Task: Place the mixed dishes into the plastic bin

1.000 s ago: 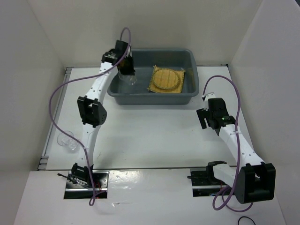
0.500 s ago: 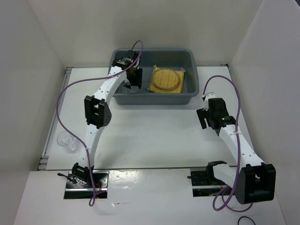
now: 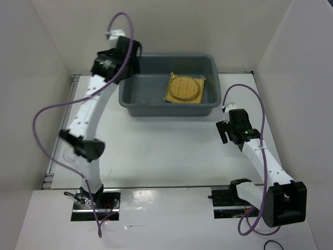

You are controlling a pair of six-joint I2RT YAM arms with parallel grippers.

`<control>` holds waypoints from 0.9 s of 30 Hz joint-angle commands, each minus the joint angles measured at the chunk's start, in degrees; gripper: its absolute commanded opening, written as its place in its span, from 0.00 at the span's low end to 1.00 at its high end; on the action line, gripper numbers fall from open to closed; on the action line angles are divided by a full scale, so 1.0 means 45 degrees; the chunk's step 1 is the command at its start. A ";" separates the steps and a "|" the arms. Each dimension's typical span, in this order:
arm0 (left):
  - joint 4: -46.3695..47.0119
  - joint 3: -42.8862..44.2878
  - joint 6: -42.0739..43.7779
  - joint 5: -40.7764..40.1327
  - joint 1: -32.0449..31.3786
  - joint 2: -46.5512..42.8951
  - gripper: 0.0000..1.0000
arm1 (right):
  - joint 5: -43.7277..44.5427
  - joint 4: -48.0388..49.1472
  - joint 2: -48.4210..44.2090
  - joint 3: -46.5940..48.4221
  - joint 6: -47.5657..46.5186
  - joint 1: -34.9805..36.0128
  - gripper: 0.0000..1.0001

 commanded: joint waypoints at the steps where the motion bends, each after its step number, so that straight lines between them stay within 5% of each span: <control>1: -0.1484 -0.4143 -0.2973 -0.2532 0.1613 -0.2854 1.00 | -0.0007 0.0301 -0.0058 -0.0008 -0.0058 0.0245 0.98; 2: -0.0401 -0.7407 -0.3272 -0.1018 0.2183 -0.3694 1.00 | -0.0007 0.0301 -0.0058 -0.0008 -0.0058 0.0245 0.98; 6: 0.1228 -1.3883 -0.4484 0.1432 0.4000 -0.8033 1.00 | 0.0110 0.0301 0.0077 -0.0008 -0.0058 0.0770 0.98; 10: 0.1856 -1.7196 -0.5401 0.3040 0.5974 -0.9482 1.00 | 0.0110 0.0301 0.0313 -0.0008 -0.0058 0.1144 0.98; 17: 0.3067 -2.0133 -0.6517 0.4583 0.7616 -1.0499 1.00 | 0.0227 0.0301 0.0567 -0.0008 0.0060 0.1456 0.98; 27: 0.4376 -2.1112 -0.6282 0.5501 0.8652 -0.7963 0.96 | 0.0344 0.0301 0.0450 -0.0008 0.0060 0.1456 0.98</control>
